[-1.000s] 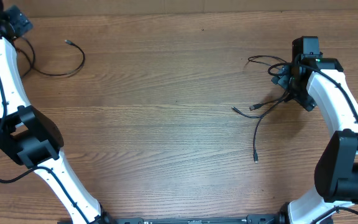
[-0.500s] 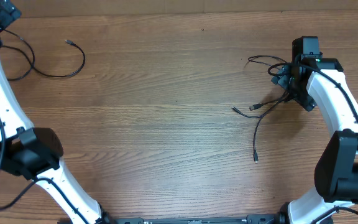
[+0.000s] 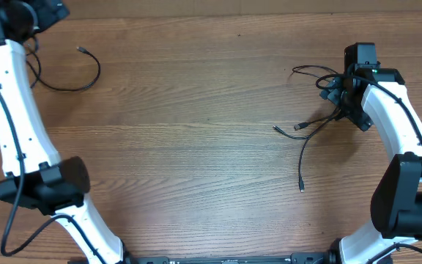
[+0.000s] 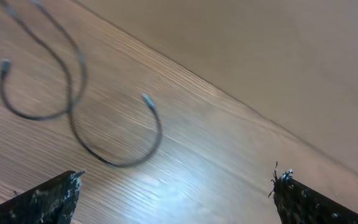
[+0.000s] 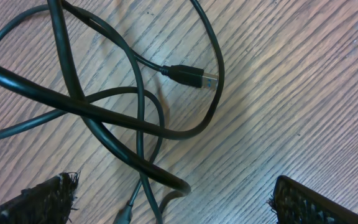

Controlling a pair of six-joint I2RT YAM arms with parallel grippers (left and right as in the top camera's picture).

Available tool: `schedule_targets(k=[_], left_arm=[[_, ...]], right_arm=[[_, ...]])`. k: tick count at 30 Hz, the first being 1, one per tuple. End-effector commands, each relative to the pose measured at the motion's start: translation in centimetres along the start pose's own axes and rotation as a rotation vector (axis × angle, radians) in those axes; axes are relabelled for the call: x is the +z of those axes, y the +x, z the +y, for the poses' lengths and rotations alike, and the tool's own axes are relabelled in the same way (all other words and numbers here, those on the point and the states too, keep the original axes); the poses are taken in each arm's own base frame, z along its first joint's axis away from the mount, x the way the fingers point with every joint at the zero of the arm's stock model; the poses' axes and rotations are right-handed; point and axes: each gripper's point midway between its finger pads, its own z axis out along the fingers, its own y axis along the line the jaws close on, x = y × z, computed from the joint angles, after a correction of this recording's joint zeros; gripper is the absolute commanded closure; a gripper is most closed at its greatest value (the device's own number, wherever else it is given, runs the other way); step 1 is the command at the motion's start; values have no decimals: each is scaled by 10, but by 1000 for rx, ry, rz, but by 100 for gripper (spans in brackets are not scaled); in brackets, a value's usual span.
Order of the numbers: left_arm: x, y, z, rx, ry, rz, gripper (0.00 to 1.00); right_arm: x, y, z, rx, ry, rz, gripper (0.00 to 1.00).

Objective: Untangle cables

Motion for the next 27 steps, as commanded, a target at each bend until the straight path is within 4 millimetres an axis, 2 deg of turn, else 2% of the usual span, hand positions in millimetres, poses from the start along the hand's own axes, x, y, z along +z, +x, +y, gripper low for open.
schedule_targets(k=[1, 6, 8, 10, 12, 16, 18, 20, 23, 27], left_arm=[[-46, 8, -43, 58, 75, -34, 0], [-54, 52, -84, 137, 122, 76, 0], [-59, 82, -109, 185, 152, 151, 0], [-66, 109, -134, 236, 183, 204, 0], [-71, 124, -149, 273, 207, 228, 0], [-78, 144, -172, 338, 227, 236, 0], [-81, 151, -182, 364, 233, 231, 0], [-84, 156, -188, 377, 244, 237, 0], [-86, 161, -192, 384, 252, 243, 0], [-87, 169, -202, 315, 277, 274, 0]], right_arm=[[-1, -3, 0, 4, -4, -7, 0], [-1, -3, 0, 4, -4, -7, 0], [-1, -4, 1, 6, -9, -12, 0], [-2, -17, 13, 23, -55, -64, 0], [-3, -25, 19, 33, -82, -96, 0], [-5, -34, 27, 45, -117, -130, 0], [-5, -24, 34, 36, -159, -79, 0], [-4, -9, 29, 22, -147, -10, 0], [-5, -9, 32, -6, -162, -6, 0], [-33, -11, 48, -168, -267, -3, 0]])
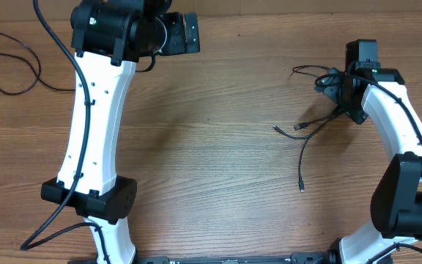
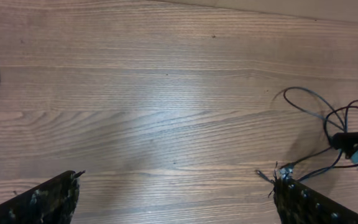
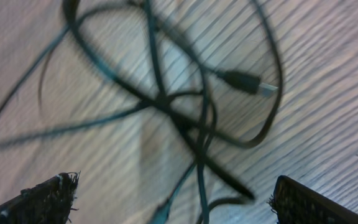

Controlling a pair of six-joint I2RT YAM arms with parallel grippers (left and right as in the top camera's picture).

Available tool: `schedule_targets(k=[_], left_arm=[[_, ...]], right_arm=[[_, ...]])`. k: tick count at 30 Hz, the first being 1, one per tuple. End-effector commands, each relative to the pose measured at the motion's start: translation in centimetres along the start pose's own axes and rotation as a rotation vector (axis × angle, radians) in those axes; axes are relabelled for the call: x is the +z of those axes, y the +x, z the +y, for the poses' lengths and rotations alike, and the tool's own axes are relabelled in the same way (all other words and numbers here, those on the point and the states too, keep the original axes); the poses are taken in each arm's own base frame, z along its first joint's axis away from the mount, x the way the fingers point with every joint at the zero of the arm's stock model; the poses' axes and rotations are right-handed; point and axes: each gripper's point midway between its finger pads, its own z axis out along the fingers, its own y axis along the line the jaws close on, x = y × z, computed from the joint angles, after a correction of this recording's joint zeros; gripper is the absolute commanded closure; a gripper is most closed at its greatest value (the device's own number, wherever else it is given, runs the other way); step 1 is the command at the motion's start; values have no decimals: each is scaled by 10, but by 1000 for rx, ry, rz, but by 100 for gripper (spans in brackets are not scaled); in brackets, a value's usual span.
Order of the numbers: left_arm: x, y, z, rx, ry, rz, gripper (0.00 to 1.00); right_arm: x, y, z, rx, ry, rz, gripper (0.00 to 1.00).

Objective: Untangle cables

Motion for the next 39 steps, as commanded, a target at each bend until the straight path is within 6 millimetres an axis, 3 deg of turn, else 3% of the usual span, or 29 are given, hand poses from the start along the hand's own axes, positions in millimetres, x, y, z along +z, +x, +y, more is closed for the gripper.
schedule_targets(k=[1, 6, 10, 17, 23, 27, 32, 36, 39], left_arm=[[-5, -2, -14, -77, 46, -16, 0], [11, -4, -33, -91, 115, 0, 0], [33, -1, -50, -137, 164, 44, 0], [90, 15, -101, -188, 291, 154, 0], [153, 50, -165, -157, 395, 248, 0], [188, 76, -209, -224, 481, 323, 0], [228, 111, -257, -423, 544, 442, 0], [257, 125, -279, -495, 576, 449, 0], [281, 122, -285, -498, 588, 371, 0]], right_arm=[[-38, -13, 25, -119, -132, -17, 0], [-123, -39, 35, -137, -222, -138, 0], [-190, -47, 32, -128, -288, -239, 0], [-261, -40, 16, -117, -371, -369, 0], [-310, -30, 1, -108, -438, -472, 0], [-330, -21, -8, -105, -461, -508, 0], [-333, -10, -18, -106, -449, -490, 0], [-326, -2, -23, -110, -425, -451, 0], [-322, 3, -26, -112, -407, -424, 0]])
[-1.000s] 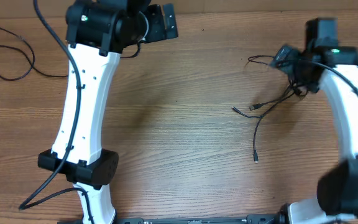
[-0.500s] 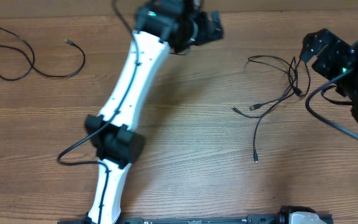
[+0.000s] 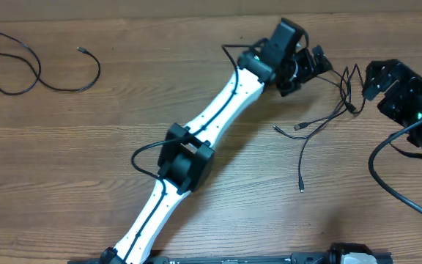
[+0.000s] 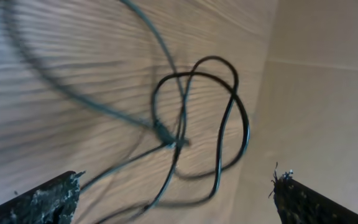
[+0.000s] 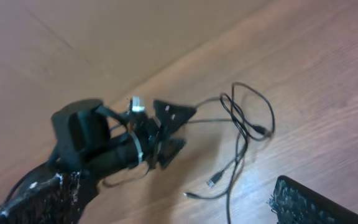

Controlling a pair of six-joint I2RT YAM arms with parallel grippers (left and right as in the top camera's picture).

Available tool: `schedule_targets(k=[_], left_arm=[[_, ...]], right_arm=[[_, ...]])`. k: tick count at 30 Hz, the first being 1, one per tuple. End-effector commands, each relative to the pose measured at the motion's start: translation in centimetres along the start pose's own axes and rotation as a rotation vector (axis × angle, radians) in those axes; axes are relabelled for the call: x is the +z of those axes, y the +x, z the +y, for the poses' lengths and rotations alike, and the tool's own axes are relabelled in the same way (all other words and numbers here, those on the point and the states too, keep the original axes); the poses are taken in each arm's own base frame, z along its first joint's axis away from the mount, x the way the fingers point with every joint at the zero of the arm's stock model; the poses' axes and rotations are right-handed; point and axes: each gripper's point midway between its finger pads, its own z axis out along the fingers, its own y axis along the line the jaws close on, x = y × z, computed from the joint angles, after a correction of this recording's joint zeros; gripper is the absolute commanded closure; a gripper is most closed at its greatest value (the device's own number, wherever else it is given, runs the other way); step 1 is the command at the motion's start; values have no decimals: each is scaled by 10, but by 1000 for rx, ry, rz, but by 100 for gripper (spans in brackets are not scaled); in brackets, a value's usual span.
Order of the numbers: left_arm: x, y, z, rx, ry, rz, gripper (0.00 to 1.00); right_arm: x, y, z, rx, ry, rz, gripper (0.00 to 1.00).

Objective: Untangle cables

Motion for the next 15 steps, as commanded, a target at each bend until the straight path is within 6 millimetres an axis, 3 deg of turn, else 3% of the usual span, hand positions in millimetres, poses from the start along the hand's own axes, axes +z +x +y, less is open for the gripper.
schedule_targets(k=[1, 4, 6, 7, 8, 10, 15], left_arm=[[18, -14, 12, -81, 2, -63, 0], [33, -22, 30, -107, -23, -113, 0], [41, -23, 42, -124, -43, -115, 14], [45, -23, 51, -128, -59, -118, 47], [48, -24, 56, -130, -68, -123, 60], [44, -34, 61, -72, -74, -132, 96], [20, -44, 43, 134, 4, -49, 96]], right_arm=[[-3, 3, -2, -6, 5, 14, 0], [-3, 10, -6, -6, 20, 42, 0], [-3, 13, -7, -6, 28, 56, 0], [-3, 16, -9, -6, 33, 65, 0], [-3, 17, -9, -6, 36, 70, 0], [-3, 19, -10, -6, 40, 77, 0], [-1, 19, -11, -6, 43, 82, 0]])
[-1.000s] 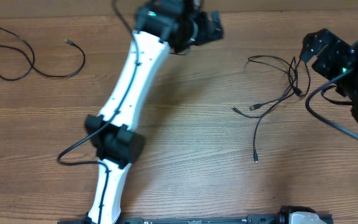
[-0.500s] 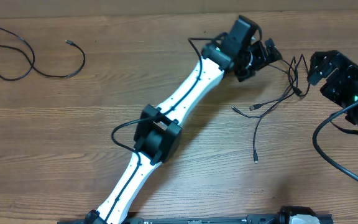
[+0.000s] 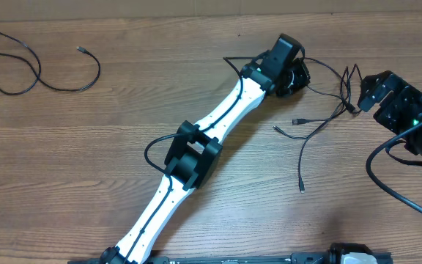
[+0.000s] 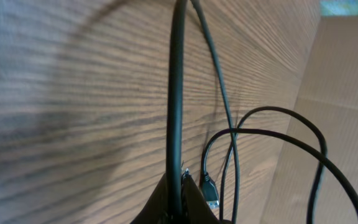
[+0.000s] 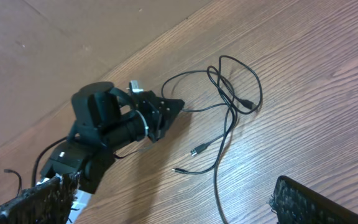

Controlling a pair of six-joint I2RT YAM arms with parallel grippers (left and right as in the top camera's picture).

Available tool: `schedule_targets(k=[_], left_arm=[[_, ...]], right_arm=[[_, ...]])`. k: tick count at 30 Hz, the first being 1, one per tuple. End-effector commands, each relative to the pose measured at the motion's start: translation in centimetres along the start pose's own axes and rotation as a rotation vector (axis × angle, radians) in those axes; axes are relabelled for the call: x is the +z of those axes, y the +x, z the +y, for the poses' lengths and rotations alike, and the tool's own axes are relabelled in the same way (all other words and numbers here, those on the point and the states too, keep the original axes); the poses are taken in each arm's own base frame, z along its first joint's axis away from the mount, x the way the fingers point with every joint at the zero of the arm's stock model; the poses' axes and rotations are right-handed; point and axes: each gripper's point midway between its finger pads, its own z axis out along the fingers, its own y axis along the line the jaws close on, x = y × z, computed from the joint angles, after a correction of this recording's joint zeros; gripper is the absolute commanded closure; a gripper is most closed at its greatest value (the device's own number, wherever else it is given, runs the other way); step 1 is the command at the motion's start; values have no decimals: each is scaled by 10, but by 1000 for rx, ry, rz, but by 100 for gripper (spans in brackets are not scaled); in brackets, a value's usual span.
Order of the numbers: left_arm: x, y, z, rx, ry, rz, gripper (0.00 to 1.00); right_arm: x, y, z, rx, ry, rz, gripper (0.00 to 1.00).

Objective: Untangle cables

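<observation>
A tangle of thin black cables (image 3: pixel 302 158) lies on the right half of the wooden table, with a USB plug (image 3: pixel 297 120) at its left side. My left gripper (image 3: pixel 297 73) reaches across to the tangle's upper left. In the left wrist view the left gripper (image 4: pixel 178 196) is shut on one black cable strand (image 4: pixel 176 93) that runs straight up from the jaws, with a USB plug (image 4: pixel 209 191) just beside them. My right gripper (image 3: pixel 372 88) hangs open, raised at the tangle's right. From the right wrist view the open right gripper (image 5: pixel 173 183) looks down on the tangle (image 5: pixel 229 127).
A separate black cable (image 3: pixel 57 89) lies curled at the far left back of the table. The long white left arm (image 3: pixel 226 110) stretches diagonally over the table's middle. A cardboard wall runs along the back edge.
My left gripper was open just above the tangle's loops; now it is lower and shut on one strand. The tangle's left plug has shifted slightly. The right arm has barely moved.
At first my left gripper was open at the far left by the separate cable, and my right gripper was open low over the tangle. Then the left arm stood at the back middle. Later it reached the tangle, the right arm raised clear. Now it grips a strand.
</observation>
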Motion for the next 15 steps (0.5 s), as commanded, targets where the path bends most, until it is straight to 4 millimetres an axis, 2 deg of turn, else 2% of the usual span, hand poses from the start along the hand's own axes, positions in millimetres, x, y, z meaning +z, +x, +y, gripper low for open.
schedule_targets(k=[1, 3, 6, 11, 15], left_arm=[[-33, -24, -17, 196, 75, 37, 96], [-58, -36, -16, 221, 44, 33, 96], [-111, -53, -18, 258, -10, 19, 96], [-226, -70, -39, 329, -58, -42, 96], [-320, -65, -67, 393, -56, -135, 96]], right_arm=[[0, -2, 1, -5, -2, -4, 0], [3, -2, 1, -5, 2, 3, 0], [11, -1, 0, -6, 13, 23, 0], [28, 0, 0, -5, 34, 61, 0], [48, 0, 0, 2, 56, 101, 0]])
